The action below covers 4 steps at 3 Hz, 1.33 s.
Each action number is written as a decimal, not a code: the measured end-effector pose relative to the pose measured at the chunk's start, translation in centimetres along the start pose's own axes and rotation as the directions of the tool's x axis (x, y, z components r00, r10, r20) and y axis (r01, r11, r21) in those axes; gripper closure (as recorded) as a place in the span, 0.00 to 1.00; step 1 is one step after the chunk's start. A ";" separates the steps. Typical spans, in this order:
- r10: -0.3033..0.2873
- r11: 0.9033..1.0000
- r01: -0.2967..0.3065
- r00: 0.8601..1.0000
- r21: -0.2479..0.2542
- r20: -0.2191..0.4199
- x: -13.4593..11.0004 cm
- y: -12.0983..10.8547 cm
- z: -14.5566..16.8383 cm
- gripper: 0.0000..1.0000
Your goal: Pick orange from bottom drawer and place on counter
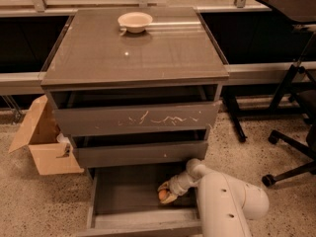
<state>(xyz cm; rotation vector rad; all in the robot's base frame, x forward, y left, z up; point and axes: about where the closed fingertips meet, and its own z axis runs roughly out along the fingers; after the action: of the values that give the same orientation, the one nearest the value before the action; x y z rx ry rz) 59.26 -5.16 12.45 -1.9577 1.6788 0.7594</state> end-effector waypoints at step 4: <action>-0.334 0.940 0.305 0.914 0.154 0.228 -8.2 5.1 -10.9 1.00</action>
Offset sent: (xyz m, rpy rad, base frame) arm -0.0490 -0.0132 0.1584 0.3647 -0.2826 0.2269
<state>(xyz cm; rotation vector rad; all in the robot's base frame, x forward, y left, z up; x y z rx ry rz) 54.62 -7.08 26.13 -1.8999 1.1878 0.7312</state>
